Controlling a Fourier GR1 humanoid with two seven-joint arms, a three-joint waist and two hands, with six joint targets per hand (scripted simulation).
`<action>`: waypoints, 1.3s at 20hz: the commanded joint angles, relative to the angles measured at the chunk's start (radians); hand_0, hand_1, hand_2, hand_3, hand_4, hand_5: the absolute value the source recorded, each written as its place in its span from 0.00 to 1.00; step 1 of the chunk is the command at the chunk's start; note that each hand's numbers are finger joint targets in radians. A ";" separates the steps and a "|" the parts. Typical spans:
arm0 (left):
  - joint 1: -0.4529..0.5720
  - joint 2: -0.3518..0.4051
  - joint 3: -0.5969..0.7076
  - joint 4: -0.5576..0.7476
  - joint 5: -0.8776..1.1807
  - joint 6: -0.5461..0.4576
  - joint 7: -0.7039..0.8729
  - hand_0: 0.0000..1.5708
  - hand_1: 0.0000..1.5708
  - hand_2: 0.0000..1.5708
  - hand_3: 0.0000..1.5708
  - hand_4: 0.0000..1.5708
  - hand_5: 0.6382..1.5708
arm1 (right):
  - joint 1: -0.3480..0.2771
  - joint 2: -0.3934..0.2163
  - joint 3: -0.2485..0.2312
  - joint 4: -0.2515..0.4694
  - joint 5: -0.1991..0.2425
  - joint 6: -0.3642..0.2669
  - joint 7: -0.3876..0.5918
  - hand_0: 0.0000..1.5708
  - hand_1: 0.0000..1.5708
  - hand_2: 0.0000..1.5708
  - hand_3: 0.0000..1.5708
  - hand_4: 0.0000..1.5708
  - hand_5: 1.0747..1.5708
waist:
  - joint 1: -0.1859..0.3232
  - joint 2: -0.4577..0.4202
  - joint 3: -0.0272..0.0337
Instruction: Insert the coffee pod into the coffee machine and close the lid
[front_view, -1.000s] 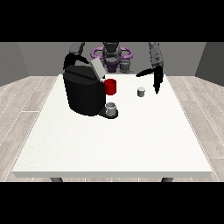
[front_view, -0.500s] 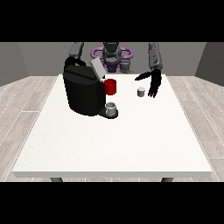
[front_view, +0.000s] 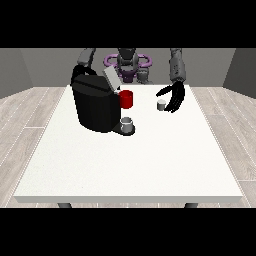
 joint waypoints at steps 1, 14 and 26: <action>-0.049 0.051 0.000 0.060 -0.058 0.029 -0.063 0.34 0.34 0.44 0.28 0.00 1.00 | -0.050 0.016 0.007 -0.014 -0.004 -0.010 0.018 0.00 0.00 0.00 0.00 0.30 1.00 | -0.016 0.045 -0.0002; -0.091 -0.005 0.006 0.157 -0.174 0.221 -0.107 0.59 0.59 0.66 0.53 0.23 1.00 | 0.026 0.032 0.007 0.037 -0.023 0.019 -0.107 0.00 0.00 0.00 0.00 0.31 1.00 | -0.037 0.031 0.0000; -0.155 -0.002 -0.010 0.180 -0.219 0.164 -0.185 0.91 0.91 0.93 0.91 0.36 1.00 | -0.061 -0.032 -0.056 0.048 -0.070 0.036 0.005 0.00 0.00 0.00 0.00 0.27 1.00 | -0.014 0.001 0.0000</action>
